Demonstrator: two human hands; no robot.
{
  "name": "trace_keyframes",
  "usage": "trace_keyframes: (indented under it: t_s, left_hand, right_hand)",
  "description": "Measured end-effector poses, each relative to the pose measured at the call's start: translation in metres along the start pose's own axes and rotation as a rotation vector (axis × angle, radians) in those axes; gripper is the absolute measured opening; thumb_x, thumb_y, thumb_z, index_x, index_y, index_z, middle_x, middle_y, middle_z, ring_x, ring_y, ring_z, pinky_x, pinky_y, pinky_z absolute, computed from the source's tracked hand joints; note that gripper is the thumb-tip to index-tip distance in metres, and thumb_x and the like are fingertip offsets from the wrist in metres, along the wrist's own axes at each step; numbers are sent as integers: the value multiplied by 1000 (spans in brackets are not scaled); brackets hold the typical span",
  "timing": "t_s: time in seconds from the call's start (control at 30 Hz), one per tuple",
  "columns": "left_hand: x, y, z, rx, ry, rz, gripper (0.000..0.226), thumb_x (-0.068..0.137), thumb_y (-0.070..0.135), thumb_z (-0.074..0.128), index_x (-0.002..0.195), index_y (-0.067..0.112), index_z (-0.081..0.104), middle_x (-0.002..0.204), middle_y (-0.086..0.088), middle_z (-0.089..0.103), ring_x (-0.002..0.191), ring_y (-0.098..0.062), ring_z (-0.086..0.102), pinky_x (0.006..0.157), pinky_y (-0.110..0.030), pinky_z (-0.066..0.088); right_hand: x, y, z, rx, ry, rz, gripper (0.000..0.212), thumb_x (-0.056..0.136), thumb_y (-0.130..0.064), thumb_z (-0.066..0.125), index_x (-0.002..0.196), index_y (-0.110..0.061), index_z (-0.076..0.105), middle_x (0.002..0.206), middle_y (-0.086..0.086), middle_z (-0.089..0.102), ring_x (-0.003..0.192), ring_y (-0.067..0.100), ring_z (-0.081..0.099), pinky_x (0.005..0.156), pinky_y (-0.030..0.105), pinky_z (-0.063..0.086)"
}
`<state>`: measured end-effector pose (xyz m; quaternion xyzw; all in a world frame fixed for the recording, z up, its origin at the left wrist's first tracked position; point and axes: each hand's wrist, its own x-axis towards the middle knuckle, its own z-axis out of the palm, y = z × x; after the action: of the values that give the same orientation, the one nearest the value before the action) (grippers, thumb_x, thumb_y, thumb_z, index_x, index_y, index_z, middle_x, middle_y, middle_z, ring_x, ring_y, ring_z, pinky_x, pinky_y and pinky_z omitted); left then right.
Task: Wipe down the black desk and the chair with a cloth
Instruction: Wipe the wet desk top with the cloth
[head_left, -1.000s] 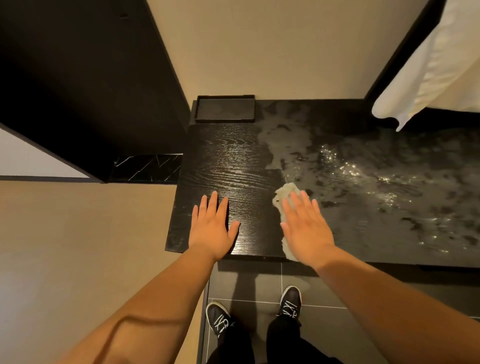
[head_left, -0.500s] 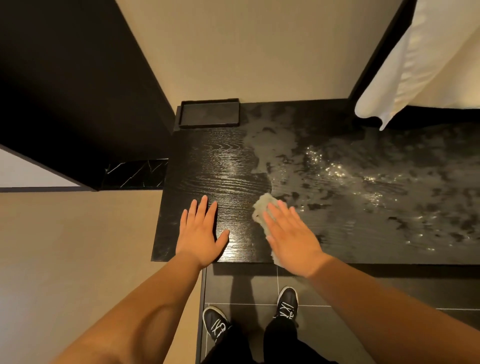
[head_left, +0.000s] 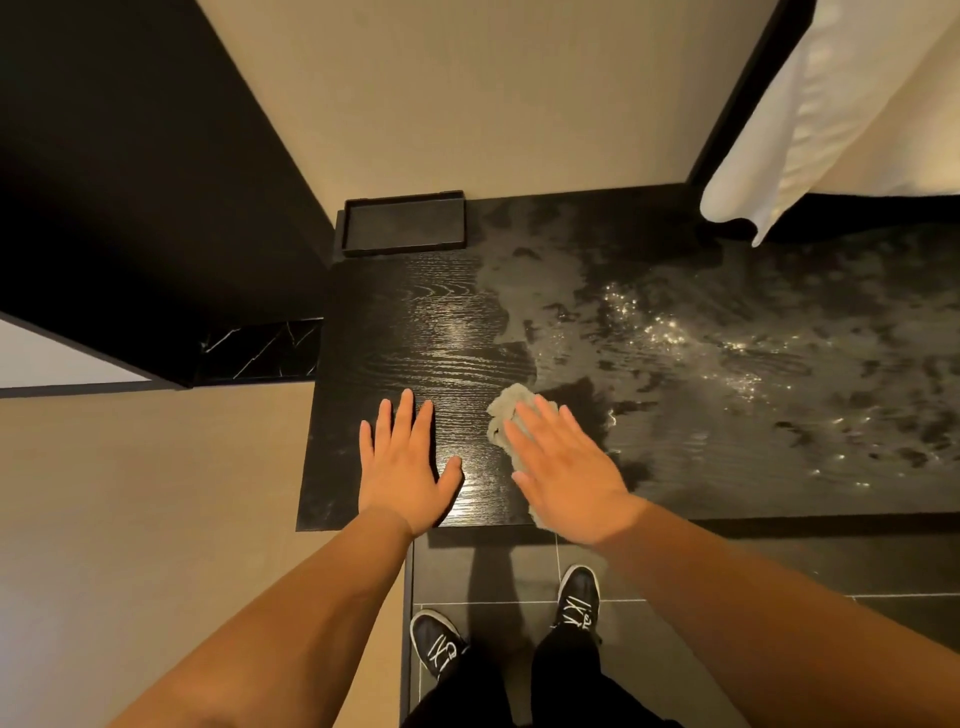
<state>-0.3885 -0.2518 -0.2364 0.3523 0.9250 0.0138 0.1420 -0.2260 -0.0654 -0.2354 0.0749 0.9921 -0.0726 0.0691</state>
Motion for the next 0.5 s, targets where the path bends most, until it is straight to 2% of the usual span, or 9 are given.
trace_keyframes:
  t_s: [0.07, 0.13, 0.2, 0.27, 0.33, 0.43, 0.5]
  left_hand:
    - [2, -1, -3, -14, -1, 18, 85, 95, 71, 31, 166, 28, 13, 176, -4, 2, 161, -31, -4, 129, -58, 1]
    - [5, -3, -5, -23, 2, 40, 85, 94, 72, 30, 166, 30, 14, 176, -3, 3, 162, -31, -3, 129, -58, 1]
    - [8, -3, -7, -28, 4, 51, 84, 94, 72, 29, 166, 31, 15, 176, -2, 4, 162, -30, -2, 129, -58, 1]
    - [13, -1, -8, -23, 1, 48, 82, 96, 70, 31, 166, 32, 14, 176, -2, 3, 162, -30, -3, 129, -58, 2]
    - [17, 3, -9, -23, -11, 34, 80, 97, 67, 36, 166, 32, 12, 176, -2, 2, 161, -30, -4, 129, -59, 1]
    - [17, 9, -11, -26, -19, 16, 81, 98, 65, 36, 166, 30, 11, 176, -4, -1, 161, -31, -6, 129, -59, 0]
    - [18, 10, -12, -17, -21, 24, 81, 99, 66, 36, 166, 28, 12, 176, -5, -1, 161, -30, -6, 129, -58, 1]
  right_hand:
    - [4, 23, -2, -30, -13, 24, 64, 104, -43, 24, 160, -11, 26, 168, 13, 18, 157, 32, 4, 127, 51, 7]
    - [11, 44, -6, -21, -4, 158, 65, 105, -42, 19, 162, -11, 18, 169, 13, 12, 157, 33, -2, 127, 48, -2]
    - [20, 55, -13, 24, 3, 331, 64, 106, -40, 23, 162, -10, 14, 169, 14, 8, 156, 34, -4, 126, 48, -4]
    - [27, 51, -17, 66, -3, 425, 66, 106, -43, 28, 161, -9, 15, 168, 18, 9, 156, 37, -2, 127, 50, -1]
    - [29, 37, -19, 91, 7, 353, 68, 103, -45, 31, 159, -8, 19, 166, 21, 14, 155, 40, 1, 127, 53, 5]
    - [23, 11, -13, 59, -27, 38, 67, 102, -45, 33, 159, -11, 23, 167, 17, 15, 156, 38, 2, 126, 54, 12]
    - [24, 11, -11, 54, -63, -61, 66, 101, -45, 33, 158, -12, 28, 166, 13, 20, 156, 35, 5, 126, 52, 12]
